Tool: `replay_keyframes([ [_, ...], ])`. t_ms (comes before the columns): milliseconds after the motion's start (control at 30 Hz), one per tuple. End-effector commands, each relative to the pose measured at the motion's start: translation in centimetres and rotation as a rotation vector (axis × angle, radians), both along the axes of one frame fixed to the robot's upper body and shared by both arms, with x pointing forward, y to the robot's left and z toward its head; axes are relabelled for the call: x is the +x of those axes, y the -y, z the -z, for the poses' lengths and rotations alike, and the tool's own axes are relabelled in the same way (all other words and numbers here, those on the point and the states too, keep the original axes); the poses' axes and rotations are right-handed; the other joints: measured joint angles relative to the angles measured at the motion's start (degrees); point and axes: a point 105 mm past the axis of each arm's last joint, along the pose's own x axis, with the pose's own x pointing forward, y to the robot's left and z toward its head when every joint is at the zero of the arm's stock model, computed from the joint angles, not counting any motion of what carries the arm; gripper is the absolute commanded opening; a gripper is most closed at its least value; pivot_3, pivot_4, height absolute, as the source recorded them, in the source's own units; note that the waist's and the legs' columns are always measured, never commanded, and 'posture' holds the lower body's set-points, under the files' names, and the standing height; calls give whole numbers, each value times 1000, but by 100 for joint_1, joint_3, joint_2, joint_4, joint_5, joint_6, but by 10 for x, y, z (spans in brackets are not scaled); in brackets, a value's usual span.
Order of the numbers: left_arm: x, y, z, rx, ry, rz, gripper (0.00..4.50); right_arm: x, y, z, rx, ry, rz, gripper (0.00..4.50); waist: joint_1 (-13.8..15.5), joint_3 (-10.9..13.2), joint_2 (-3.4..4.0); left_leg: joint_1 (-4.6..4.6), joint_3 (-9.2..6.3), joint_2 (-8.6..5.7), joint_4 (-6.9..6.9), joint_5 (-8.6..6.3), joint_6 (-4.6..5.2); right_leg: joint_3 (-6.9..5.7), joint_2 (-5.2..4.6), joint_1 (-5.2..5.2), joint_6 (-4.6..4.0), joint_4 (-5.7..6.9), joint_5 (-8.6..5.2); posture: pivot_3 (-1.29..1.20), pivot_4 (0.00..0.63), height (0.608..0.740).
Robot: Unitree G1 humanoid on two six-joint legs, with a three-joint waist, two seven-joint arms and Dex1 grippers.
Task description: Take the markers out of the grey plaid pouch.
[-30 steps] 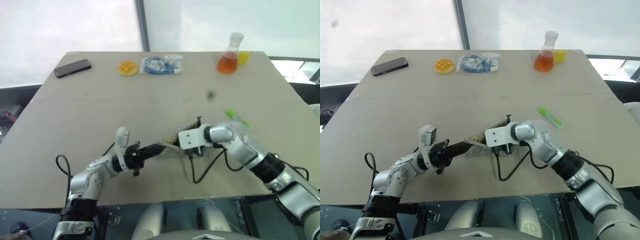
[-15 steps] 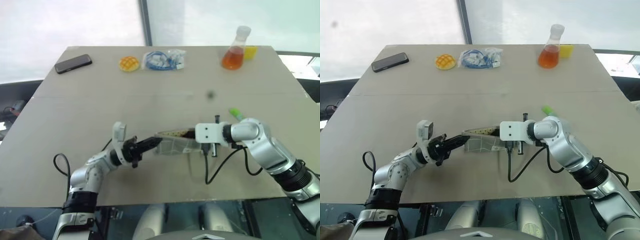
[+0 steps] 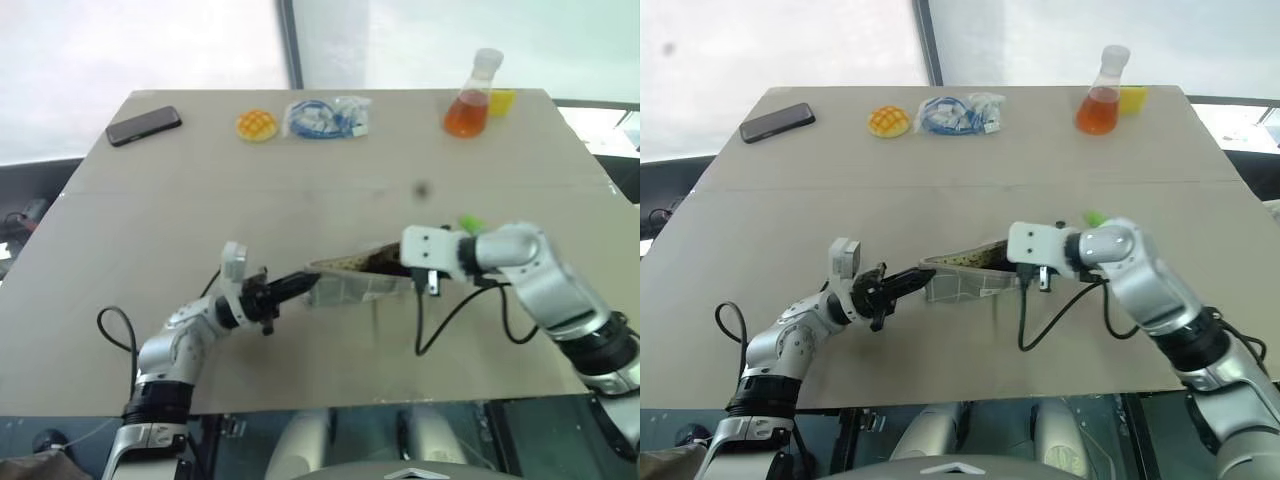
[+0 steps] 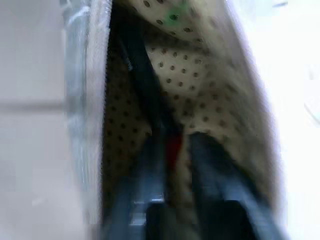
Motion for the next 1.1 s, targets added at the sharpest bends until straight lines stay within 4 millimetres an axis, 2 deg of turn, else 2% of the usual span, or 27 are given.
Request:
replay_keyframes([
  [33,1,-2,-2,1,9,-8,0,8,-7,7,-43,48,-19,2159,2,0,0,-1,0,-1,0,0,0,0,0,-1,-3,0,3,0,150,740],
  [233,1,-3,-2,1,2,-8,0,14,-20,10,-64,88,-69,2159,-1,0,-1,3,0,-2,1,1,-1,0,3,2,-4,2,5,0,150,740],
  [533,-2,2,-4,-10,-1,6,0,17,-61,28,-8,183,-185,2159,-129,-2,-3,25,1,0,0,2,-1,5,10,14,-7,11,7,0,150,740],
  [667,-4,1,-5,-14,-4,7,0,19,-61,27,-30,241,-215,2159,-129,-2,-3,31,0,1,0,1,-1,5,12,19,-7,13,7,0,150,740],
  [867,-6,3,-4,-13,-6,6,0,17,-58,50,-141,203,-281,2159,-130,-4,-3,38,2,1,0,2,-2,9,13,21,-8,16,7,0,150,740],
  [1067,-10,7,-6,-15,6,17,0,41,-65,66,-163,204,-203,2159,-150,-17,-6,64,-4,17,0,2,-3,15,36,34,-18,23,7,0,150,740],
  [1100,-11,7,-6,-15,7,18,0,44,-64,68,-164,194,-191,1938,-149,-18,-7,69,-4,22,0,2,-4,18,43,35,-36,25,4,0,150,740],
])
